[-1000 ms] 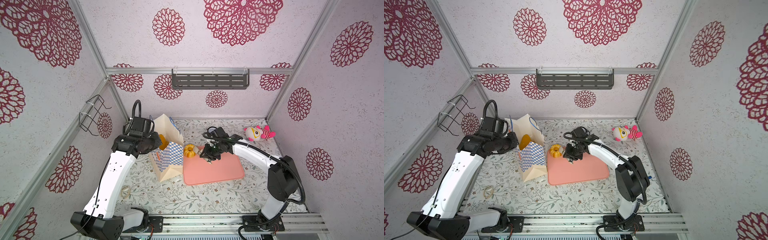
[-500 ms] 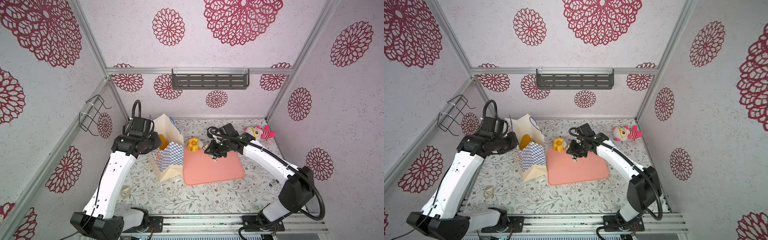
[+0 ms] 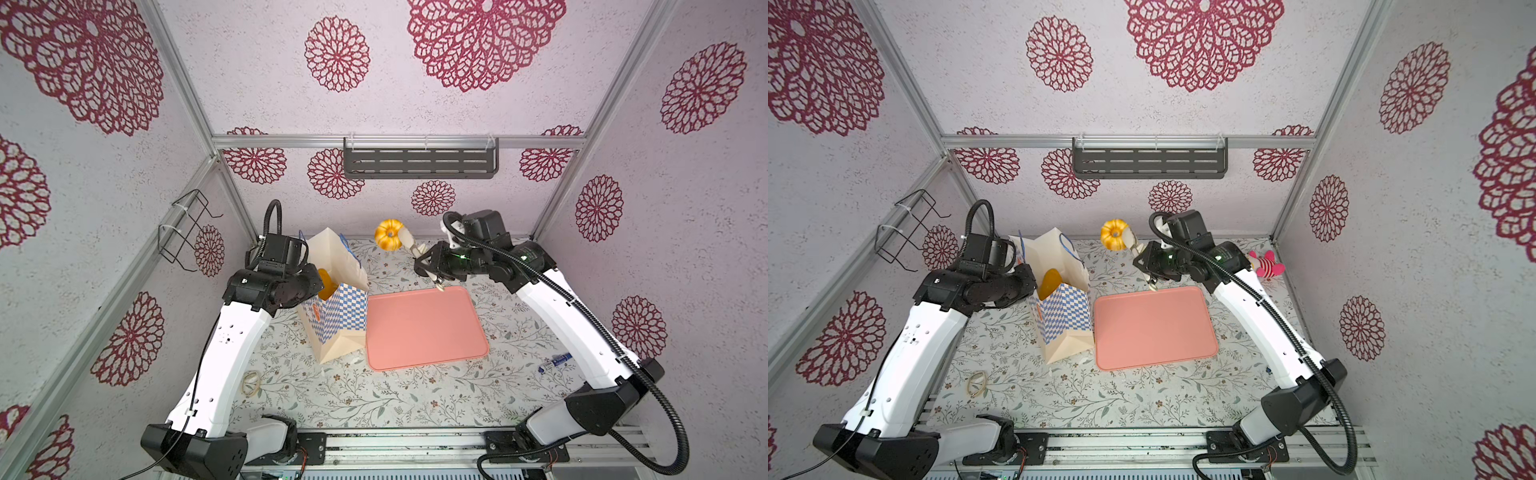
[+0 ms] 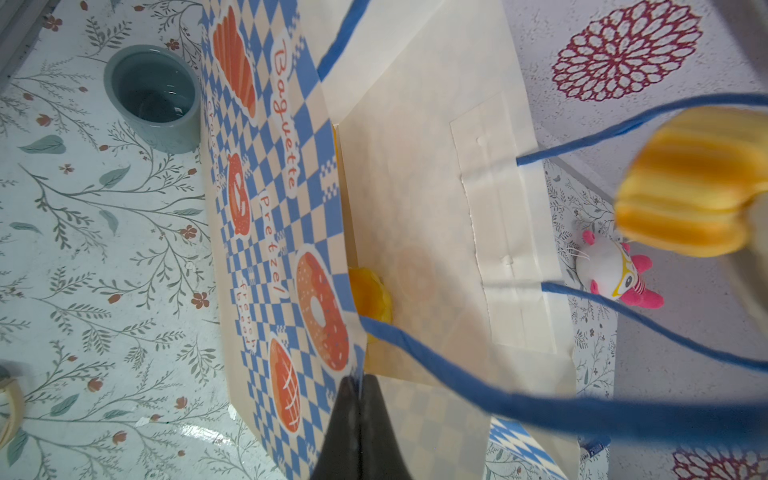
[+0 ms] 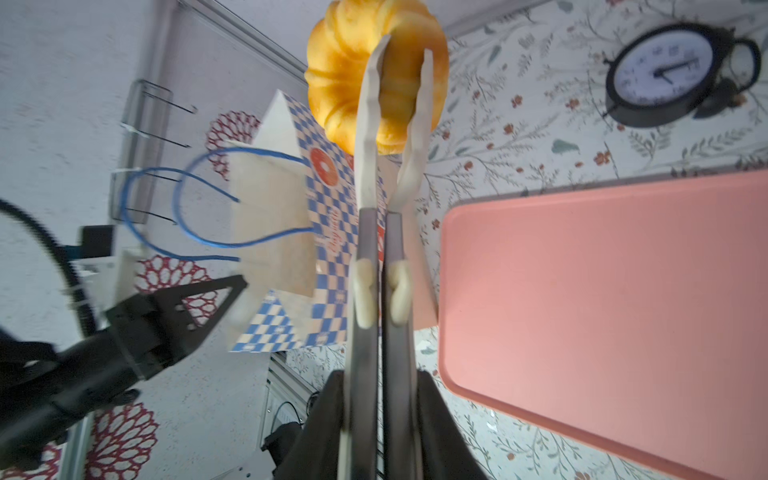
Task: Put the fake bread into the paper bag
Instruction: 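Lift the ridged bun with the tongs and carry it over the bag, then lower the ridged bun into the bag and open the tongs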
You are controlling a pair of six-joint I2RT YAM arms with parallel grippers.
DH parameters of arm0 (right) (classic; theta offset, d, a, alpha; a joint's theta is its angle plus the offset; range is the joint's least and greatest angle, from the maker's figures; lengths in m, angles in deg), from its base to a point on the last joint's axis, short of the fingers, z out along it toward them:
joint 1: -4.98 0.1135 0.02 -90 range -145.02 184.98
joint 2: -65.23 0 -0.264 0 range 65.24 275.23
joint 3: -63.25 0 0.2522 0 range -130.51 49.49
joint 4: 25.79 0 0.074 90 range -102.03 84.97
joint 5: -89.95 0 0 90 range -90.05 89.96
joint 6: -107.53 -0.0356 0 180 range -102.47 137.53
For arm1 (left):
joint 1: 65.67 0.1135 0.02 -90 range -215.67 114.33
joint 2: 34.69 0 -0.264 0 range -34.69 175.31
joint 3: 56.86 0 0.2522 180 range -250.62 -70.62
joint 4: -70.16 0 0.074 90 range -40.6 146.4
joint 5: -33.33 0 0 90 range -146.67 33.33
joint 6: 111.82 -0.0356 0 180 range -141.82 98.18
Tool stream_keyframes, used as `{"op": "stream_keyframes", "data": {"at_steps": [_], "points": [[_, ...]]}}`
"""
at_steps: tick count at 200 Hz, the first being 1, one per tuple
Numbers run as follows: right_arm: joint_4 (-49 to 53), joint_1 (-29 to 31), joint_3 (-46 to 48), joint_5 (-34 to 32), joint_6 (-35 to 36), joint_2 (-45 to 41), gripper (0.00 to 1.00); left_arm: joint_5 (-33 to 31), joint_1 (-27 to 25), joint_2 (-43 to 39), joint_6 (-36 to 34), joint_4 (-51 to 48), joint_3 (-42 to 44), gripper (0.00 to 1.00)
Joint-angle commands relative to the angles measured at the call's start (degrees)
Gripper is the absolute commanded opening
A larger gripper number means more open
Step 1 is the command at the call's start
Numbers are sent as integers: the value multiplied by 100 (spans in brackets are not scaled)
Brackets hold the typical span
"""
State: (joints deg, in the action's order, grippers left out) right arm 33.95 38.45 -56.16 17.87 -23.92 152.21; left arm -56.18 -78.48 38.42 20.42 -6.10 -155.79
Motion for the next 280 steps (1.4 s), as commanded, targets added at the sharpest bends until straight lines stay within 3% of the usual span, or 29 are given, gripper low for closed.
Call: {"op": "stream_keyframes", "data": {"at_steps": [1, 92, 133, 209, 271, 280], "points": [[-302, 60, -690, 137, 267, 48, 0, 17, 51, -1, 5, 123, -176, 0], [-704, 845, -2847, 582, 189, 1521, 0, -32, 51, -23, -5, 51, -202, 0], [-703, 1053, -2934, 661, 130, 1905, 0, -58, 51, -77, 21, 51, -132, 0], [556, 1178, -2928, 391, 682, 2200, 0, -109, 51, -156, 61, 62, -53, 0], [984, 1258, -2923, 283, 911, 2287, 0, -79, 52, -165, 89, 80, -18, 0], [991, 1258, -2919, 265, 913, 2288, 8, -84, 51, -162, 92, 78, -18, 0]]}}
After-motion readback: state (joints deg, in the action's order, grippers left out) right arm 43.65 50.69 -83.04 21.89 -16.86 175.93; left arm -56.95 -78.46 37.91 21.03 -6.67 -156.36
